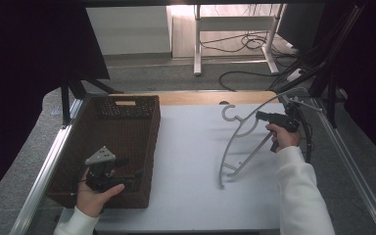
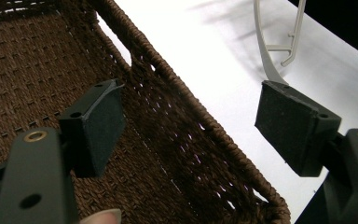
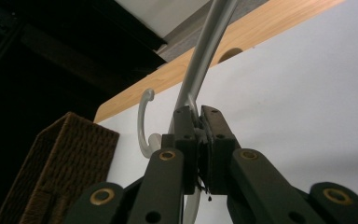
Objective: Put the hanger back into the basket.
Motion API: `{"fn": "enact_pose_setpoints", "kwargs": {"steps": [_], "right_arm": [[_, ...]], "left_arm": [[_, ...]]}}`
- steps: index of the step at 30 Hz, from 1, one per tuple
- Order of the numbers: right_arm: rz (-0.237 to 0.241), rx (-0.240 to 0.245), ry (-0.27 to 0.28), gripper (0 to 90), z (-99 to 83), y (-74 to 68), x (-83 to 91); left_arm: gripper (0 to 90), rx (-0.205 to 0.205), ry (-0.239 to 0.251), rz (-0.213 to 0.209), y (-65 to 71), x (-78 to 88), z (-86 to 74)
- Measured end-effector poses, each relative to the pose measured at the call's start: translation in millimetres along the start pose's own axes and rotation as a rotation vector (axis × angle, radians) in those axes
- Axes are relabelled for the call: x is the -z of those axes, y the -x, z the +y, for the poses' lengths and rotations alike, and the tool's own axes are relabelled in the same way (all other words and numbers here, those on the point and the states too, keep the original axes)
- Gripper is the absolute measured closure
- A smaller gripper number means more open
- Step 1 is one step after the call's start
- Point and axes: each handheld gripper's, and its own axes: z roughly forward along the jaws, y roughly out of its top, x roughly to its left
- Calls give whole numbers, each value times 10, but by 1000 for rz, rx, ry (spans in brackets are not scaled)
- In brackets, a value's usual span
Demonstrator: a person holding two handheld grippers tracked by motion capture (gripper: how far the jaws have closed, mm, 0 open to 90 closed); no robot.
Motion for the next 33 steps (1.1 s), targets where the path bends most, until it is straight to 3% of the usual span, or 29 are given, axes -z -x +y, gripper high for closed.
{"fn": "enact_pose_setpoints", "kwargs": {"steps": [12,18,23,33], "right_arm": [[121,21,8,860,-62,-192,98],[210,52,1,860,-160,-375,176],[264,83,-17,860,-242,-493,222],[323,98,-39,860,-359,-599,259]], "left_arm": [[228,-5,2,-6,50,-19,29],[231,-36,6,-56,250,-133,146],[235,-53,-2,-126,429,-298,257],[246,-47,-15,-232,728,-681,520]]}}
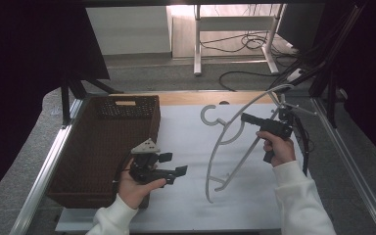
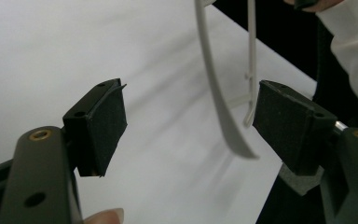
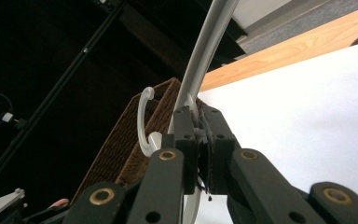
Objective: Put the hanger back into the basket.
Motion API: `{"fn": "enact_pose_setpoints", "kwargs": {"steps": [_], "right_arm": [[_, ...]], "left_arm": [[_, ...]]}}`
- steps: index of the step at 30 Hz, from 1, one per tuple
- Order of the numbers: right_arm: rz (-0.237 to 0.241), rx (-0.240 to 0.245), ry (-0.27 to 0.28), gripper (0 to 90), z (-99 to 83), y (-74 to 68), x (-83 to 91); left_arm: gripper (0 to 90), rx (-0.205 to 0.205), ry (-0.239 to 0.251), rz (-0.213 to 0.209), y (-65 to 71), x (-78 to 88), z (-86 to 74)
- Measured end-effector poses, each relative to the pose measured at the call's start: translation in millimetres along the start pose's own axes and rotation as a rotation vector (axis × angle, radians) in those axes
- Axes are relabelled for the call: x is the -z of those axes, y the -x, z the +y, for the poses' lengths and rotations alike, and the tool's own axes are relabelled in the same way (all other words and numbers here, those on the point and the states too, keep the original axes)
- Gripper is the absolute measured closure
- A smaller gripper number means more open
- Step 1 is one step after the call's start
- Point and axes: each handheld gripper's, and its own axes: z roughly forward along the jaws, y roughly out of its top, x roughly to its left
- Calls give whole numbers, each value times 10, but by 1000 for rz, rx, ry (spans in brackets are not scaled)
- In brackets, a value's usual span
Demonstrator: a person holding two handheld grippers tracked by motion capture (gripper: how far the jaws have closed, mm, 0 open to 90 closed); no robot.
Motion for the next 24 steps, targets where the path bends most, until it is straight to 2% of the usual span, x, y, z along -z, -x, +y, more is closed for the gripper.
{"fn": "enact_pose_setpoints", "kwargs": {"steps": [4,7,8,11,12,16,18,24], "right_arm": [[22,-4,-1,859,-49,-31,0],[34,-2,-6,859,-85,-47,-2],[37,-4,-7,859,-98,-53,-6],[50,-3,-14,859,-133,-64,-22],[55,-2,-16,859,-144,-68,-29],[73,-14,-15,859,-176,-83,-51],[83,-13,-17,859,-190,-93,-59],[118,-21,-22,859,-223,-146,-75]], "left_arm": [[243,-11,-29,-30,59,-178,81],[249,13,-39,-37,29,-272,104],[258,41,-40,-46,-2,-359,120],[301,43,-33,-57,9,-432,135],[309,34,-40,-57,32,-507,152],[340,79,-54,-51,-21,-658,175],[360,84,-60,-49,-39,-720,181],[471,100,-63,-80,-50,-827,206]]}}
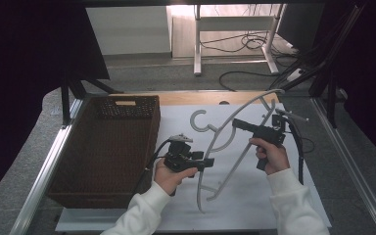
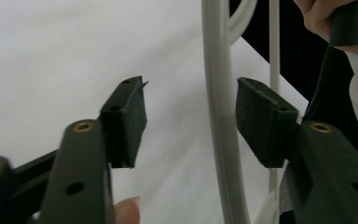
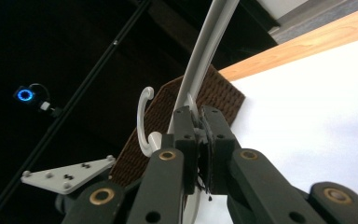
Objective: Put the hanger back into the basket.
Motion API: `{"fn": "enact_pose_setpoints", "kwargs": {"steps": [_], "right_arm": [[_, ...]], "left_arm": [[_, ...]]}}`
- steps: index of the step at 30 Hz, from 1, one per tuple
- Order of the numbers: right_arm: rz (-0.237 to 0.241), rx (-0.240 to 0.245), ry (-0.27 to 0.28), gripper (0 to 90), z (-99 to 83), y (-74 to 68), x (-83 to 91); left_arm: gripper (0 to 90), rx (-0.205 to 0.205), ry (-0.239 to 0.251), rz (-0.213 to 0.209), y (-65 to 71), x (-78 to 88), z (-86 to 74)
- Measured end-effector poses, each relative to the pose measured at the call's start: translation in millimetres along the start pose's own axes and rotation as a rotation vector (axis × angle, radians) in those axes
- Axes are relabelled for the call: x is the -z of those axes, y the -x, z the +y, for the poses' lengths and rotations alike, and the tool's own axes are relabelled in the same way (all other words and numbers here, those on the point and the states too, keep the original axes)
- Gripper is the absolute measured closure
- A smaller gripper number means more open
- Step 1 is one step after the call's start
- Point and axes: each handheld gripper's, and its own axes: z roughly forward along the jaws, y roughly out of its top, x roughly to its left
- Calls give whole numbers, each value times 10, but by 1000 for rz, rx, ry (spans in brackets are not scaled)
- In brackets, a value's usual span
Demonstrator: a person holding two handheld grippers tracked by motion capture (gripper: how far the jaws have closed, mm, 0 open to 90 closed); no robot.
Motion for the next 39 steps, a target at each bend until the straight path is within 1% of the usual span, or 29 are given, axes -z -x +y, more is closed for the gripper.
{"fn": "enact_pose_setpoints", "kwargs": {"steps": [3,5,6,8,9,10,12,17,21,25,28,30,31,33,34,37,38,39], "right_arm": [[6,5,-5,859,-21,-14,-16],[5,11,-11,858,-33,-12,-26],[4,7,-12,857,-37,-15,-33],[13,8,-15,856,-41,-12,-40],[18,9,-18,855,-42,-11,-42],[21,8,-15,854,-42,-14,-42],[26,8,-13,854,-38,-15,-36],[34,13,-21,850,-35,-4,-27],[32,15,-15,845,-30,-5,-21],[25,35,-17,833,-26,-4,-12],[30,33,-18,758,-24,-8,-14],[22,52,-21,714,-25,-25,-9],[11,63,-24,677,-25,-34,-2],[-29,89,-20,606,-20,-54,32],[-40,102,-21,597,-15,-61,56],[-43,121,-23,565,-7,-90,111],[-43,152,-20,533,-4,-131,163],[-39,163,-22,520,-3,-161,194]], "left_arm": [[564,14,13,-17,7,-14,10],[654,18,16,-20,3,-11,13],[698,32,25,-34,-4,-6,17],[773,37,35,-48,-9,9,23],[791,41,36,-55,-16,20,27],[794,48,42,-67,-26,29,31],[796,53,46,-79,-42,43,37],[800,54,53,-77,-36,52,35],[801,54,63,-79,-31,42,32],[801,51,73,-75,-25,32,27],[801,55,77,-71,-25,26,25],[801,65,86,-67,-36,30,21],[802,81,99,-74,-55,42,21],[802,101,114,-79,-96,77,26],[801,102,113,-76,-107,90,28],[802,93,111,-69,-111,113,27],[802,91,111,-68,-107,118,28],[802,83,110,-59,-99,130,31]]}}
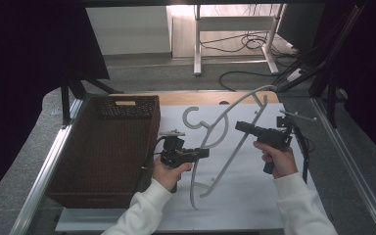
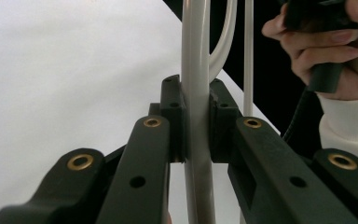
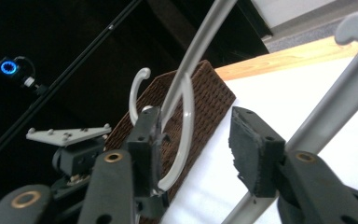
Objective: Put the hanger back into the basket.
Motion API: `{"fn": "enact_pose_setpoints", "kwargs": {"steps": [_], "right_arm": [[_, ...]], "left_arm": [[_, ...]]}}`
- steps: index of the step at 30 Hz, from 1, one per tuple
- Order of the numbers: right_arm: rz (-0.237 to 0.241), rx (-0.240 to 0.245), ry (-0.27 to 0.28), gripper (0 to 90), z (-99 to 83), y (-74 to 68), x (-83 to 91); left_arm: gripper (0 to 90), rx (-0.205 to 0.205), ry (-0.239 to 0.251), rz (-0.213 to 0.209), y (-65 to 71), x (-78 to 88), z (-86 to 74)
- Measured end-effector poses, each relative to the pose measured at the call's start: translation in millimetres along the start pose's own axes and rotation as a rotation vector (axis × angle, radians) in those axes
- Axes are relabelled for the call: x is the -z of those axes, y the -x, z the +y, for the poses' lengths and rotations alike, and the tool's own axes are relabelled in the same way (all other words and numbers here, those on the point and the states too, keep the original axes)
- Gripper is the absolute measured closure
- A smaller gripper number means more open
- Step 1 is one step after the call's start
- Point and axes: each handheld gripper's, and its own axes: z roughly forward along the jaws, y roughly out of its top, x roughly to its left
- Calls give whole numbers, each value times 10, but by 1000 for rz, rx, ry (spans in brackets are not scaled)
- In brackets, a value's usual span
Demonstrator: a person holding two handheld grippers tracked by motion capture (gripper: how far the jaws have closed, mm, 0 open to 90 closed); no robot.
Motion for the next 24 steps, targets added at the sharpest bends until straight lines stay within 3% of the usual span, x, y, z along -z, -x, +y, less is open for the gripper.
{"fn": "enact_pose_setpoints", "kwargs": {"steps": [8,13,16,24], "right_arm": [[7,85,-9,483,-27,-121,219],[-24,120,-35,479,-91,-104,359],[-39,112,-43,464,-147,-57,429],[-193,147,-110,423,-311,134,485]], "left_arm": [[802,-24,-5,30,29,51,11],[802,-36,9,37,52,130,56],[802,-39,19,50,49,193,97],[802,-73,38,82,71,398,174]]}}
